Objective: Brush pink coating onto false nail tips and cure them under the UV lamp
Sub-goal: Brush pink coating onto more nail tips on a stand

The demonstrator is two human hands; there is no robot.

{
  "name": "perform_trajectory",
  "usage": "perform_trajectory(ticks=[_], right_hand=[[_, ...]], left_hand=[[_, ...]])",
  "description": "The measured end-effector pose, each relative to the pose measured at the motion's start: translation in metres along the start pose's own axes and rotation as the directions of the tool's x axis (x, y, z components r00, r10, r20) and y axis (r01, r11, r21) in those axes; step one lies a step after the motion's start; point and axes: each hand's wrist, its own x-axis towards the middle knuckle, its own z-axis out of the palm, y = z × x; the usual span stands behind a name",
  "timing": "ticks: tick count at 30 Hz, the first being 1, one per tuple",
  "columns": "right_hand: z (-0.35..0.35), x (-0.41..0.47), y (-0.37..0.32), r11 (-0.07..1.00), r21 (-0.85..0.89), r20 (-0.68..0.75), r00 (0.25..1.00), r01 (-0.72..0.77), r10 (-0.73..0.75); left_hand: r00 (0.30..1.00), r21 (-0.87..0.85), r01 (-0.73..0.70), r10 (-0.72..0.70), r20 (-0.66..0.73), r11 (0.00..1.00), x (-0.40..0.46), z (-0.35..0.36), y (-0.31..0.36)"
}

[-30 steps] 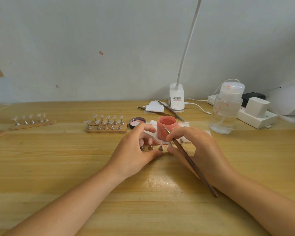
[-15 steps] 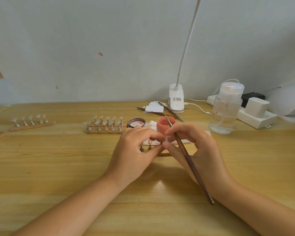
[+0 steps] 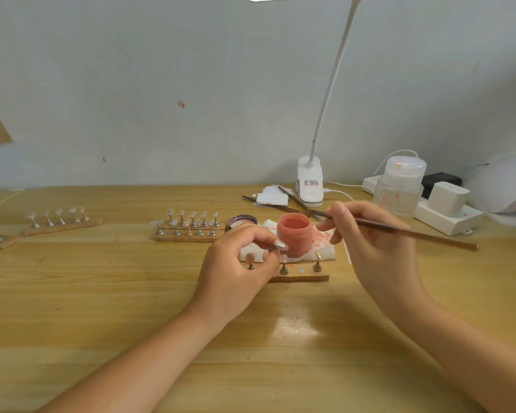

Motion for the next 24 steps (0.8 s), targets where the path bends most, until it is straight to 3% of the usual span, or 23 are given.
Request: perform_trajectory(ticks=[6,10,17,24], right_hand=[[-0.003,0.036,0.000,0.985,-0.089,0.075,0.985,-0.150,0.157],[-0.001,0.056,0.008,0.936,-0.322,0.162,0.965,-0.145,0.206],[0.009,0.071,0.016,0.896,-0.436,0.231,0.952,-0.085,0.202],[0.021,0.070,0.023,0.770,-0.638,0.305,0.916,-0.008,0.262]], left_hand=[[1.000,-0.058,0.029,-0.029,0.003,0.998,0.002,-0.001,-0.001],[1.000,-0.071,-0.001,0.001,-0.001,0.997,0.002,-0.001,0.000],[1.000,-0.105,0.001,-0.002,-0.011,0.994,0.003,-0.002,-0.001],[1.000,-0.102,0.000,0.000,-0.001,0.995,0.003,-0.004,0.000]])
